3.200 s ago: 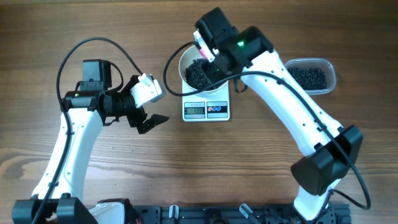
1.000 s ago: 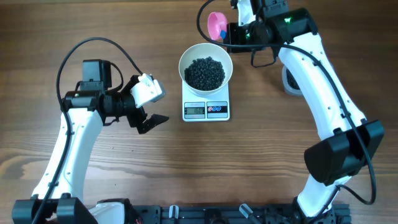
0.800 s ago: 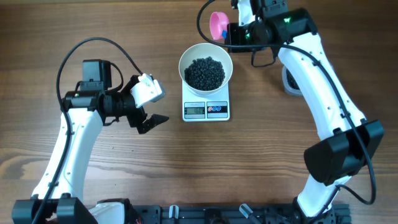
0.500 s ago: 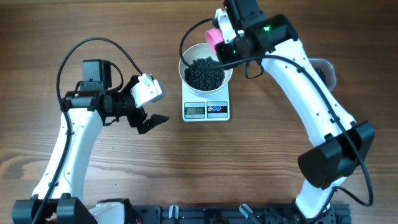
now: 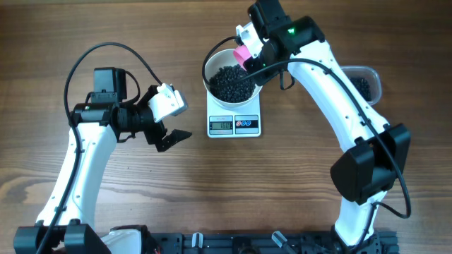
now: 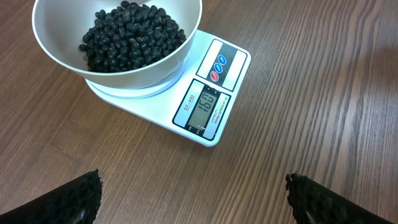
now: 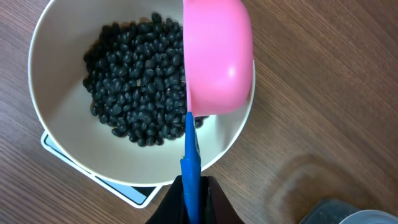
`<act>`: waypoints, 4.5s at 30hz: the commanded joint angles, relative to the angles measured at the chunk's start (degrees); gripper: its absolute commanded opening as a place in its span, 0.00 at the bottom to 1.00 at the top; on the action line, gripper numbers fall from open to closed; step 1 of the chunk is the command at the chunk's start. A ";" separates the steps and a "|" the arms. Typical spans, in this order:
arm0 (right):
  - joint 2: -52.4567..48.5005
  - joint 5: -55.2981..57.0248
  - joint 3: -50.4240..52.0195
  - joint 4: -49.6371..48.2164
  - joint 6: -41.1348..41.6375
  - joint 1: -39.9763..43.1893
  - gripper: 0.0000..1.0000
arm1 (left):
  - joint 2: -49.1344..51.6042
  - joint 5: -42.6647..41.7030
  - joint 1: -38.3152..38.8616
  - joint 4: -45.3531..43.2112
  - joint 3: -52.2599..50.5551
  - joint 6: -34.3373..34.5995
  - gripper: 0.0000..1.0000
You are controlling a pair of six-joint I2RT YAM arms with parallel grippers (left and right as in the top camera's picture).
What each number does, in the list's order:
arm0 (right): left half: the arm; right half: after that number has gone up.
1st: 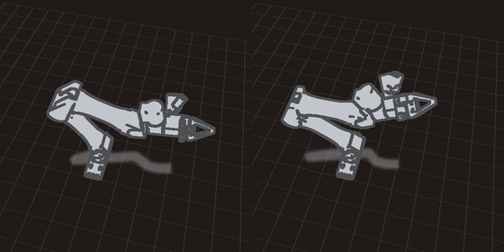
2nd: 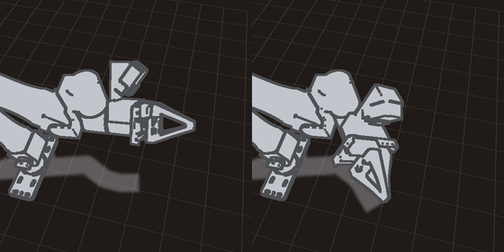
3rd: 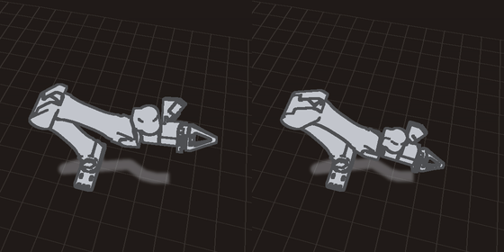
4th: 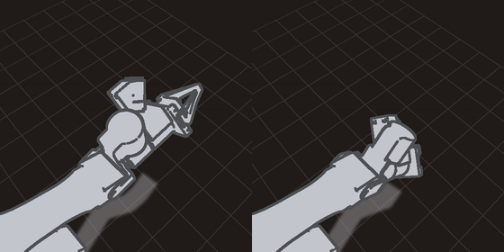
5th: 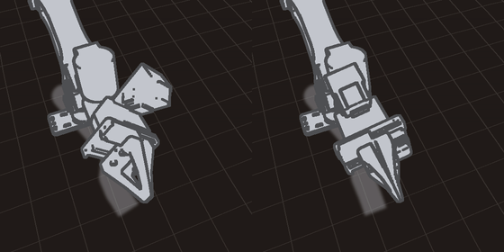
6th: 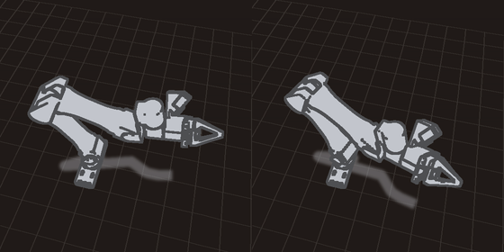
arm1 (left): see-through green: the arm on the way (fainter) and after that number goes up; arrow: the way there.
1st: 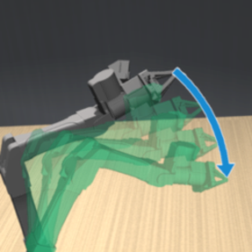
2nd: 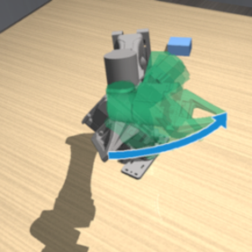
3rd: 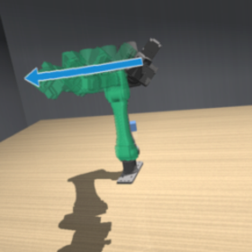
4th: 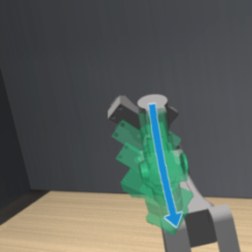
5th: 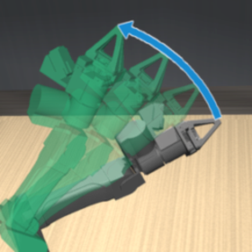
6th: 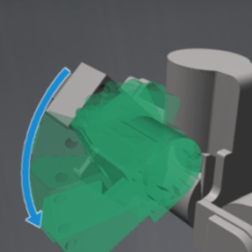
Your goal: Scoop item into bowl and weigh 150g on scale
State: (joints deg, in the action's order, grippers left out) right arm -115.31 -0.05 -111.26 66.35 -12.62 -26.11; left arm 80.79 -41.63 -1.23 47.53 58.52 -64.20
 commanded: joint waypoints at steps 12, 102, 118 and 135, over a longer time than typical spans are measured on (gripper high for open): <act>-4.39 -5.05 -0.72 1.92 -3.93 -2.08 0.04 | 0.24 -0.26 -0.15 0.04 0.33 0.35 1.00; 0.48 -28.28 -0.94 2.49 -2.58 10.23 0.04 | 0.24 -0.26 -0.15 0.04 0.33 0.35 1.00; 0.48 -20.83 -0.92 1.22 -3.89 6.88 0.04 | 0.24 -0.26 -0.15 0.04 0.33 0.35 1.00; 0.48 -15.32 -0.92 0.28 -5.38 5.05 0.04 | 0.24 -0.26 -0.15 0.04 0.33 0.35 1.00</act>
State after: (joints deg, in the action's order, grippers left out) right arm -116.75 -17.26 -111.26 66.81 -15.97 -19.88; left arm 80.79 -41.63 -1.23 47.55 58.52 -64.20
